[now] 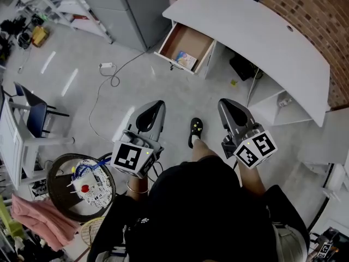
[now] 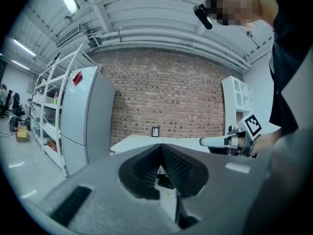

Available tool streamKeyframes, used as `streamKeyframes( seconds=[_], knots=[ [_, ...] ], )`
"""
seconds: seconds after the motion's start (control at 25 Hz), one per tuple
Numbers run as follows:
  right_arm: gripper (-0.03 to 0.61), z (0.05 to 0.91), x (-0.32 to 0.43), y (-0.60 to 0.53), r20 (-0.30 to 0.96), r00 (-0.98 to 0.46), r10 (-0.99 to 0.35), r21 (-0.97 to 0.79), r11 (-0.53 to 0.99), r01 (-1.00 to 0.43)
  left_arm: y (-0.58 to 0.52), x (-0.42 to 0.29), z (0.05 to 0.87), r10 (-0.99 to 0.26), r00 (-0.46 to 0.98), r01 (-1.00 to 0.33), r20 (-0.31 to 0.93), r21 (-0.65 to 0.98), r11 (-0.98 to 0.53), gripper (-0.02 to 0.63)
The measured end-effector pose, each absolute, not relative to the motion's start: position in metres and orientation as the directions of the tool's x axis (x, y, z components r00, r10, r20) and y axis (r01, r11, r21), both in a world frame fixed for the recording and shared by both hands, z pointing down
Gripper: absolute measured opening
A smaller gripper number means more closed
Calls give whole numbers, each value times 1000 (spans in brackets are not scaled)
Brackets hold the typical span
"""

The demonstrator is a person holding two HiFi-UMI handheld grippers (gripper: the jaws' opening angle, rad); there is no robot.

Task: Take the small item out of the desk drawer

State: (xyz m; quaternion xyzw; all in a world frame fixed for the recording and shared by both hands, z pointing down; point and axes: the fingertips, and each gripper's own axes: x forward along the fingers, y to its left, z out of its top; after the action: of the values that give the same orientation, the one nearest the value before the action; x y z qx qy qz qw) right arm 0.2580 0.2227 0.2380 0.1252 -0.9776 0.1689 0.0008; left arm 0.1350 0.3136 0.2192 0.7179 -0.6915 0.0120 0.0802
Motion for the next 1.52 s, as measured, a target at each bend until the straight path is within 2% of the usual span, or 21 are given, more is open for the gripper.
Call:
streamKeyframes(
  seconds=[0.96,1.52],
  knots=[
    [5,246,192,57,52,-971,-233,-341,910,-237,148,67,216,-989,31,-998,147,59,-22,-3],
    [5,252,167,0,50,-975,-216,-344,913,-220,97,38,224,-988,-7,-997,153,76,19,-3]
  ],
)
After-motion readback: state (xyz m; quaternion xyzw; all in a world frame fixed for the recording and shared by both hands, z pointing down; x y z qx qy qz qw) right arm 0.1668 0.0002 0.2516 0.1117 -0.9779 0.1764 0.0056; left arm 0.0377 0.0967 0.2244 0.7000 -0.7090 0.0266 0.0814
